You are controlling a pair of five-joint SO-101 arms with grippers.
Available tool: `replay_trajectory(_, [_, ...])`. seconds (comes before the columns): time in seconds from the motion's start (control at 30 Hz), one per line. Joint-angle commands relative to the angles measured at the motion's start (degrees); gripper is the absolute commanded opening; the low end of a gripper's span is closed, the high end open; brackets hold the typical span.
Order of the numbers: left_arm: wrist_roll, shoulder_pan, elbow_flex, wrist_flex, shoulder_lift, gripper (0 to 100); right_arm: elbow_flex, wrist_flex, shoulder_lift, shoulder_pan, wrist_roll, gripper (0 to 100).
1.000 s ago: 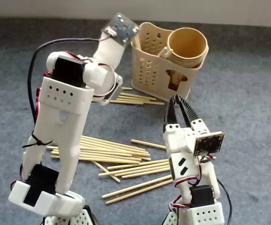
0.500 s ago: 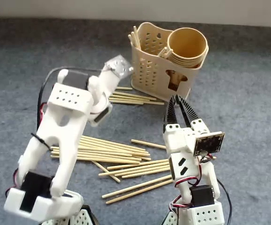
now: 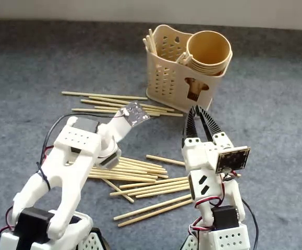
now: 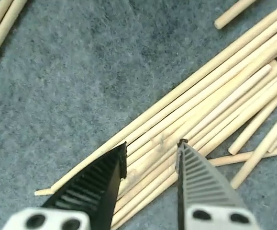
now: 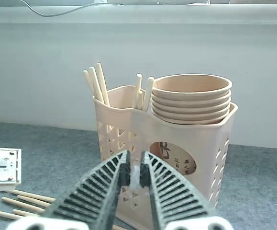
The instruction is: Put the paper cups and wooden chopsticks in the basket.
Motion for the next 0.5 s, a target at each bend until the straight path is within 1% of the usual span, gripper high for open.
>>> replay_trajectory(0.0, [-0.79, -0.66, 1.01, -4.04, -2.42, 18, 4.70, -0.22, -0.75, 0.57, 0.44, 4.8])
replay_trajectory(0.1, [-0.79, -0.48, 1.63, -6.07, -0.75, 18, 4.70, -0.22, -0.75, 0.57, 0.44, 4.8])
replay_trajectory(0.23, [-0.70, -0.57, -0.22, -8.35, 7.69, 17, 4.79, -0.22, -0.75, 0.57, 0.44, 4.8])
replay_trajectory(0.37, [-0.79, -0.92, -5.41, -8.26, 15.87, 10, 4.88, -0.22, -0.75, 0.57, 0.44, 4.8])
replay_trajectory(0.47, [-0.79, -0.57, -8.13, -5.80, 17.89, 4, 4.88, -0.22, -0.75, 0.57, 0.44, 4.8])
